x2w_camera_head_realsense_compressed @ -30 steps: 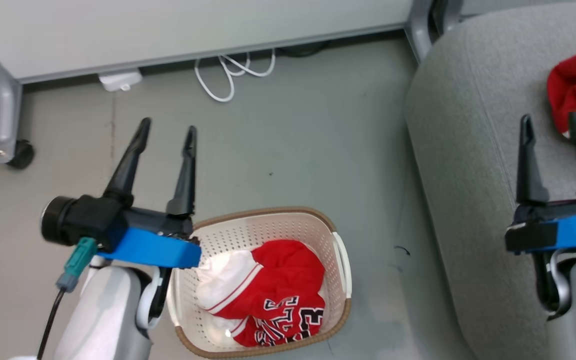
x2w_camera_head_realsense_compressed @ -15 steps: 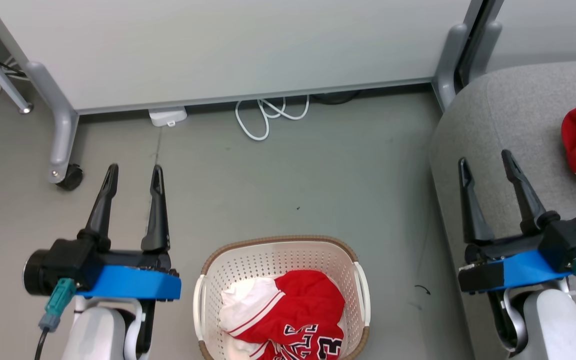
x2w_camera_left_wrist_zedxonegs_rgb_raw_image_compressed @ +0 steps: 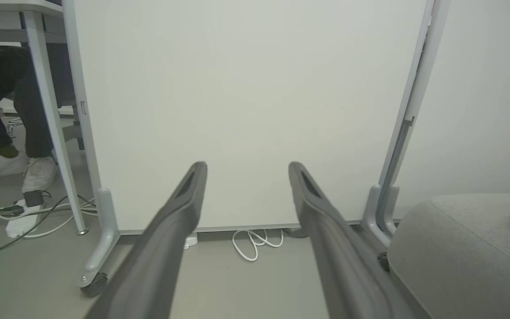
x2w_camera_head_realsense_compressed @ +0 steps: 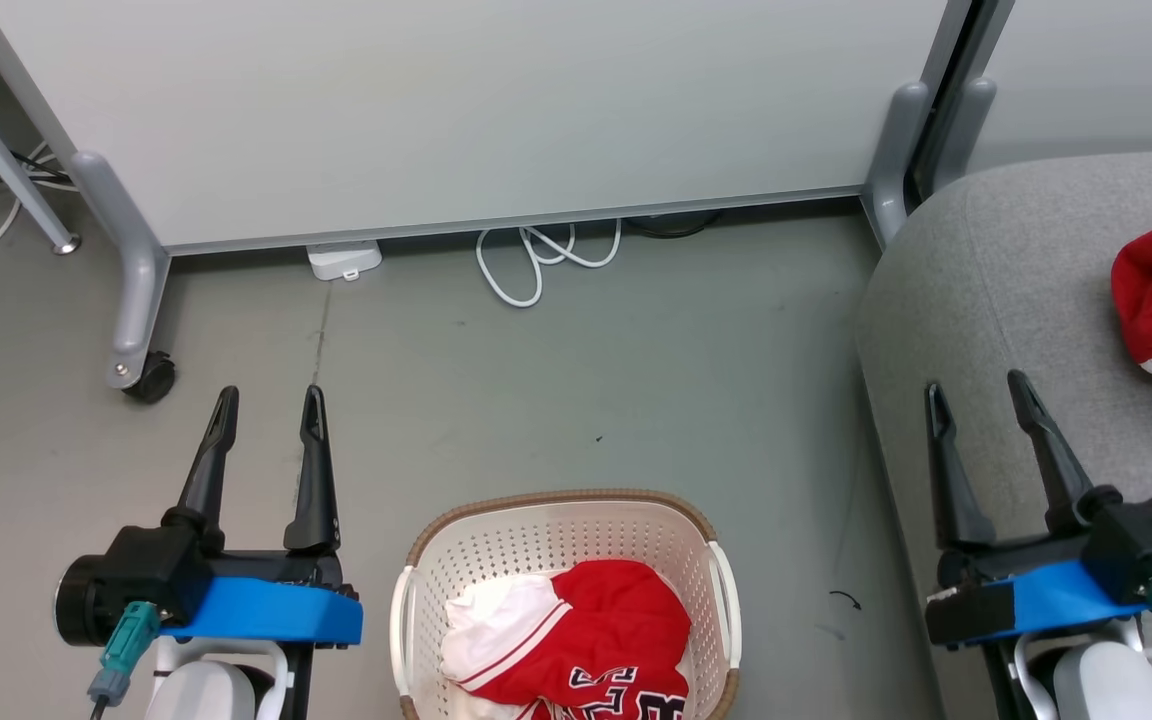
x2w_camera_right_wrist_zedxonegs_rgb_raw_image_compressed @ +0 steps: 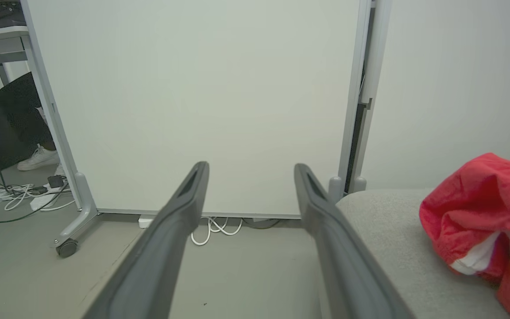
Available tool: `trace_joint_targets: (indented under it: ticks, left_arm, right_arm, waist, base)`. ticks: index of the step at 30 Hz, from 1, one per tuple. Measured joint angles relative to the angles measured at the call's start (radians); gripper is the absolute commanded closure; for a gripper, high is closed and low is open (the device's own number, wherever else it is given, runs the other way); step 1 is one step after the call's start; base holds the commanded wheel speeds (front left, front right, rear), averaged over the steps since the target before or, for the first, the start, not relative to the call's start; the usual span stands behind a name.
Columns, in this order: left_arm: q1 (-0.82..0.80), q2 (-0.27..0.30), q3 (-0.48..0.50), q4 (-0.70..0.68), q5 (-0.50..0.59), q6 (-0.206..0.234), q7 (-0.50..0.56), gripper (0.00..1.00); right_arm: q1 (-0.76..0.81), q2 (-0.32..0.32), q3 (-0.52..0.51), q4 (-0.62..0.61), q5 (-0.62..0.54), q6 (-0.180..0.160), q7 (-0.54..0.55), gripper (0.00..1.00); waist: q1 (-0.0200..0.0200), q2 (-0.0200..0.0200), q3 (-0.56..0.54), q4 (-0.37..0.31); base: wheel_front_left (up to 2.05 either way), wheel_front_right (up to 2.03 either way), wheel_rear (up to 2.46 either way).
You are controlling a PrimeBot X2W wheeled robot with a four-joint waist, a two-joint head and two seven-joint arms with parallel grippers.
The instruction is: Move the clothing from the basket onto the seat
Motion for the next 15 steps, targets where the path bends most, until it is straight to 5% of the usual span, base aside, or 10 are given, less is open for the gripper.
trace_joint_targets:
  ticks: [15]
  left_arm:
    - [0.016, -0.007, 0.008, 0.003, 0.006, -0.004, 0.0, 0.0]
  right_arm:
    - [0.023, 0.001, -0.002, 0.018, 0.014, 0.0, 0.0, 0.0]
  waist:
    - [0.0001, 0.0, -0.02, 0.006]
  base:
    - [0.0, 0.0, 0.0]
